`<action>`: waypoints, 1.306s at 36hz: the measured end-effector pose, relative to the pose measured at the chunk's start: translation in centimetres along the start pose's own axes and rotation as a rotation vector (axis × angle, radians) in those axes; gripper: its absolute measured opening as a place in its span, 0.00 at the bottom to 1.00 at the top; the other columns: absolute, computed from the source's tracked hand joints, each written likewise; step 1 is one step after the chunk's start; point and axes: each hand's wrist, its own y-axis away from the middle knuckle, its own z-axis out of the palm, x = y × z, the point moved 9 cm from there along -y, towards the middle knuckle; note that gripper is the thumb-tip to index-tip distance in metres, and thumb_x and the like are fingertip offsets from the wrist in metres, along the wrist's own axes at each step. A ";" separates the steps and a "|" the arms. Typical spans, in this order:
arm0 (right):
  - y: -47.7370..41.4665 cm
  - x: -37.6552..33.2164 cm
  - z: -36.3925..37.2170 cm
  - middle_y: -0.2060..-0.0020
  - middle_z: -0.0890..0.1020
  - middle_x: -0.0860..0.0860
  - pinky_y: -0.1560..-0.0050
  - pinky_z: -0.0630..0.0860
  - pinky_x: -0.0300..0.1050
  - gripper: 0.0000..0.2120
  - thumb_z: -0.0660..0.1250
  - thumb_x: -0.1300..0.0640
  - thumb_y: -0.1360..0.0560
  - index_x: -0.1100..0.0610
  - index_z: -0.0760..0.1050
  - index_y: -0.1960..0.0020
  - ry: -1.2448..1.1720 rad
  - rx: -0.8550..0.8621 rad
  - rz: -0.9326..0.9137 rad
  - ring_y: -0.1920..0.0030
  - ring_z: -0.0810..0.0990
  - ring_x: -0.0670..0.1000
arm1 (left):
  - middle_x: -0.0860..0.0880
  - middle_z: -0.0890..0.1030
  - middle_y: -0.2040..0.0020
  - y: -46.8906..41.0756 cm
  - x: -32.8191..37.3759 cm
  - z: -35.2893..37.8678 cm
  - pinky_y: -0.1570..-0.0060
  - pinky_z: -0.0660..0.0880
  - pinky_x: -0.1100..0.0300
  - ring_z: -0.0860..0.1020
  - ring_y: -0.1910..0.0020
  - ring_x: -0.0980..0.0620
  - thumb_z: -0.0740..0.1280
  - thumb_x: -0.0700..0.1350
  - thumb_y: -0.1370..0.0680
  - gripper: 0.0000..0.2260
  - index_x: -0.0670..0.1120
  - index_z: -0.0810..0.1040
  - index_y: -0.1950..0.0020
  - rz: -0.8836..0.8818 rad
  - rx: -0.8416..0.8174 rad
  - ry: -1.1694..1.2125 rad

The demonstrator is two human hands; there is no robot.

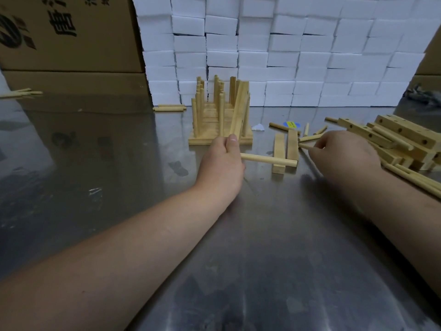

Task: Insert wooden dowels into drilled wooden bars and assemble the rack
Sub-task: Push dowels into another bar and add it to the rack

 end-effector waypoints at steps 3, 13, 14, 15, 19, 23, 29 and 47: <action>0.2 0.1 0.4 0.59 0.76 0.53 0.62 0.67 0.44 0.09 0.61 0.60 0.26 0.55 0.76 0.48 -0.016 -0.042 0.011 0.58 0.72 0.53 | 0.52 0.73 0.69 0.0 0.1 0.0 0.67 0.71 0.59 0.70 0.71 0.55 0.51 0.53 0.18 0.13 0.56 0.67 0.61 -0.003 -0.001 0.010; 0.4 0.4 1.5 0.48 0.78 0.58 0.62 0.67 0.41 0.10 0.60 0.63 0.26 0.60 0.75 0.46 0.070 -0.202 0.038 0.55 0.75 0.55 | 0.51 0.73 0.67 0.2 0.1 0.1 0.70 0.67 0.61 0.70 0.74 0.56 0.51 0.52 0.18 0.13 0.54 0.67 0.60 -0.013 -0.016 0.021; 0.4 0.4 1.7 0.51 0.78 0.58 0.65 0.67 0.40 0.09 0.59 0.63 0.25 0.61 0.76 0.50 0.081 -0.217 0.039 0.59 0.75 0.54 | 0.51 0.73 0.67 0.2 0.1 0.1 0.70 0.67 0.61 0.70 0.74 0.56 0.51 0.52 0.18 0.13 0.54 0.68 0.60 -0.017 -0.018 0.025; 0.4 0.5 1.8 0.53 0.79 0.58 0.67 0.67 0.41 0.09 0.58 0.63 0.25 0.61 0.76 0.51 0.090 -0.225 0.037 0.62 0.74 0.53 | 0.51 0.73 0.67 0.2 0.1 0.1 0.70 0.67 0.61 0.70 0.75 0.57 0.51 0.52 0.18 0.13 0.54 0.68 0.60 -0.025 -0.021 0.029; 0.1 0.4 1.1 0.57 0.78 0.56 0.64 0.71 0.43 0.12 0.57 0.63 0.25 0.60 0.77 0.48 0.086 -0.158 0.039 0.62 0.74 0.54 | 0.49 0.74 0.65 0.2 -0.1 -0.1 0.71 0.66 0.62 0.72 0.76 0.60 0.52 0.51 0.18 0.13 0.53 0.69 0.61 -0.046 -0.002 0.063; 0.4 -1.7 -2.0 0.53 0.75 0.58 0.62 0.65 0.45 0.13 0.54 0.60 0.21 0.59 0.75 0.43 -0.148 0.116 -0.116 0.59 0.71 0.56 | 0.47 0.77 0.61 0.0 -0.4 -0.3 0.61 0.69 0.57 0.71 0.65 0.49 0.54 0.48 0.19 0.13 0.51 0.71 0.62 -0.080 0.019 0.116; 3.9 -5.7 -3.9 0.71 0.71 0.46 0.71 0.64 0.40 0.09 0.54 0.57 0.20 0.49 0.70 0.55 -0.529 0.136 -0.424 0.71 0.69 0.44 | 0.49 0.68 0.68 -0.1 -0.3 -0.4 0.65 0.65 0.56 0.68 0.66 0.49 0.54 0.47 0.20 0.14 0.47 0.71 0.64 -0.076 0.008 0.089; 4.6 -6.0 -3.4 0.78 0.73 0.39 0.78 0.61 0.29 0.12 0.63 0.55 0.24 0.43 0.74 0.64 -0.765 0.020 -0.430 0.77 0.68 0.40 | 0.52 0.73 0.66 0.4 0.6 1.3 0.75 0.68 0.70 0.70 0.68 0.56 0.53 0.40 0.21 0.15 0.56 0.76 0.55 -0.050 -0.195 0.233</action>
